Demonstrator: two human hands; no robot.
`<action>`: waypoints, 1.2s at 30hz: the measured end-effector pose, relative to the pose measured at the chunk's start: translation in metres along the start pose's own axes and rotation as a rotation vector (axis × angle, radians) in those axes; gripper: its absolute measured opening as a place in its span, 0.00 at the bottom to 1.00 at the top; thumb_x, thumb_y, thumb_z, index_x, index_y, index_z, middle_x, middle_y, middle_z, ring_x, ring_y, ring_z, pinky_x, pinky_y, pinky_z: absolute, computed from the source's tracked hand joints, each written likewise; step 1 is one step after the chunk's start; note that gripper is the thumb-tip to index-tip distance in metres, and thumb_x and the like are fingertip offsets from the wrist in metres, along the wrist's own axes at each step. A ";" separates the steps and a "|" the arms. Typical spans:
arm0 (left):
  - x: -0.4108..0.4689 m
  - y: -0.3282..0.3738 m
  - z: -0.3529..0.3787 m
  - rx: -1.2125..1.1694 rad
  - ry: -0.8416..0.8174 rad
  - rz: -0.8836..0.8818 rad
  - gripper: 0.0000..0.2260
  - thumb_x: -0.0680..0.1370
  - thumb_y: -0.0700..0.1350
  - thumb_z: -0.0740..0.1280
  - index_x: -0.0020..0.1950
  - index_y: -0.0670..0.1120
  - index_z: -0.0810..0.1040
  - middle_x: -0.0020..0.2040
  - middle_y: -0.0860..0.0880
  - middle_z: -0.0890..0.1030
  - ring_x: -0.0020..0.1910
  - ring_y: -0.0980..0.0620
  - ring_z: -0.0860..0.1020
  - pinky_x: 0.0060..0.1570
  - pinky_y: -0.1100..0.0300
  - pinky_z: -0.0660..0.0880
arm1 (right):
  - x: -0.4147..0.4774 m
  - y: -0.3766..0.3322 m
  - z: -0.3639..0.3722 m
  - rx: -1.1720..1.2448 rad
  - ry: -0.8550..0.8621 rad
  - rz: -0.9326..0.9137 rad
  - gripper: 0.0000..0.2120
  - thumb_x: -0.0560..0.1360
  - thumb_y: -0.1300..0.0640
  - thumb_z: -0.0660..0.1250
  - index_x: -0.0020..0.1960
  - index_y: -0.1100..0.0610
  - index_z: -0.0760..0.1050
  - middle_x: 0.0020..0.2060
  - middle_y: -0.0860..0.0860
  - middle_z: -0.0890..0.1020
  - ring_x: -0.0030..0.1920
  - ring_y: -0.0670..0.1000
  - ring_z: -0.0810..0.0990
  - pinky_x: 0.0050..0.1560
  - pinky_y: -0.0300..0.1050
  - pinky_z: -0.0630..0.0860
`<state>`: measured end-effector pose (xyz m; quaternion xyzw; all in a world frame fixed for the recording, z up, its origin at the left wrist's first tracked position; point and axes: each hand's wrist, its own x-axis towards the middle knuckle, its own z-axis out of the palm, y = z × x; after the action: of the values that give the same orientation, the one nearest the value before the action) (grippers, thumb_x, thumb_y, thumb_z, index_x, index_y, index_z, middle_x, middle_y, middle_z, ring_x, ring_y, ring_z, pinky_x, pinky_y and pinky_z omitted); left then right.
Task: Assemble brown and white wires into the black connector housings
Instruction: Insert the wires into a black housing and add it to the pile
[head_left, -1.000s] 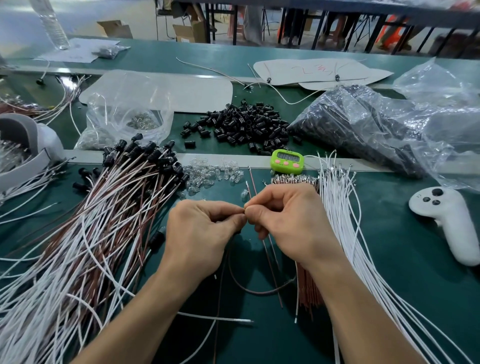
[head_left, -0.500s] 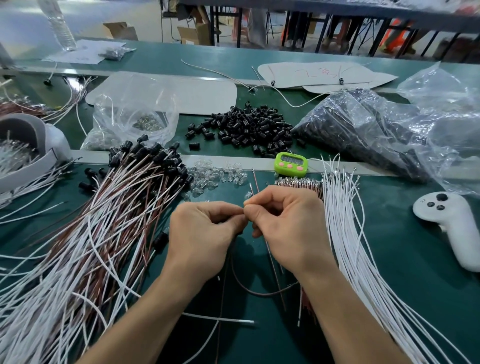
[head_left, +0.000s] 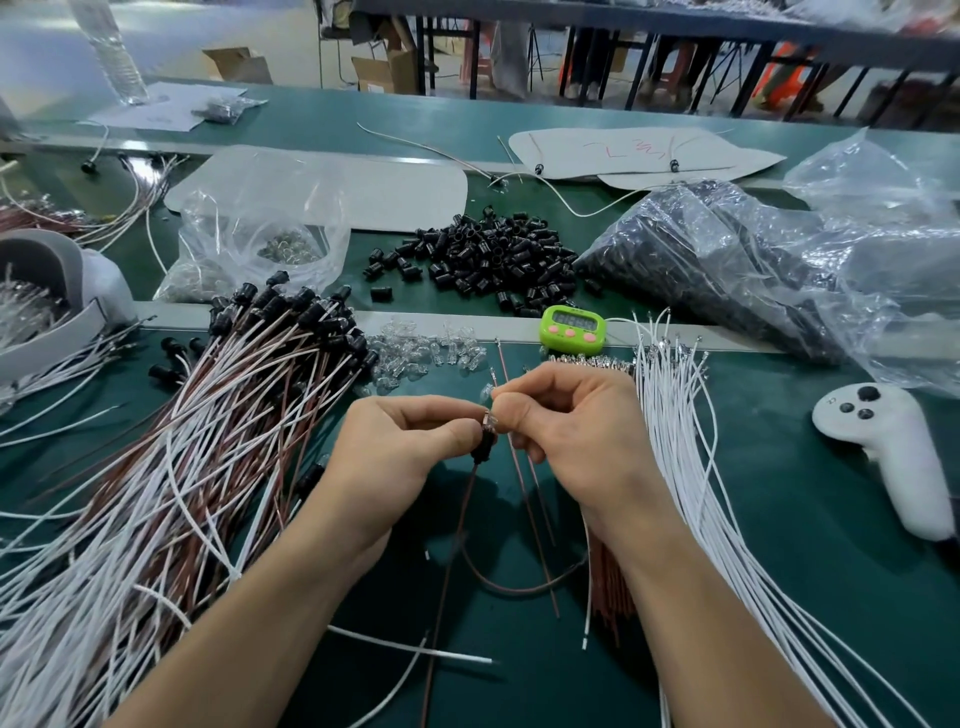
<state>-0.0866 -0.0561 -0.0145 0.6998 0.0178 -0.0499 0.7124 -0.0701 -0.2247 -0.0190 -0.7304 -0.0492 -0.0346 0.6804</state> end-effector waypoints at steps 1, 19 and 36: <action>0.000 0.000 0.000 -0.003 -0.003 -0.008 0.10 0.74 0.35 0.75 0.44 0.50 0.89 0.43 0.46 0.88 0.44 0.54 0.85 0.48 0.67 0.79 | 0.001 0.000 0.000 0.006 -0.003 -0.005 0.06 0.72 0.65 0.78 0.40 0.55 0.86 0.31 0.53 0.85 0.28 0.48 0.79 0.29 0.36 0.72; 0.001 -0.004 -0.003 0.018 -0.003 -0.047 0.05 0.74 0.37 0.75 0.41 0.45 0.88 0.39 0.42 0.87 0.39 0.52 0.83 0.48 0.60 0.79 | -0.009 -0.005 0.008 -0.252 0.030 -0.209 0.04 0.70 0.55 0.80 0.43 0.48 0.88 0.35 0.41 0.87 0.36 0.42 0.86 0.38 0.35 0.80; 0.005 -0.005 -0.002 -0.035 0.111 -0.026 0.08 0.72 0.33 0.75 0.39 0.46 0.87 0.37 0.47 0.86 0.37 0.56 0.82 0.40 0.68 0.78 | -0.003 0.000 0.012 -0.067 -0.024 0.104 0.09 0.73 0.63 0.77 0.38 0.51 0.86 0.30 0.47 0.85 0.31 0.42 0.79 0.32 0.32 0.72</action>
<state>-0.0823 -0.0549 -0.0194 0.6887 0.0674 -0.0198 0.7216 -0.0730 -0.2132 -0.0206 -0.7547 -0.0180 0.0080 0.6558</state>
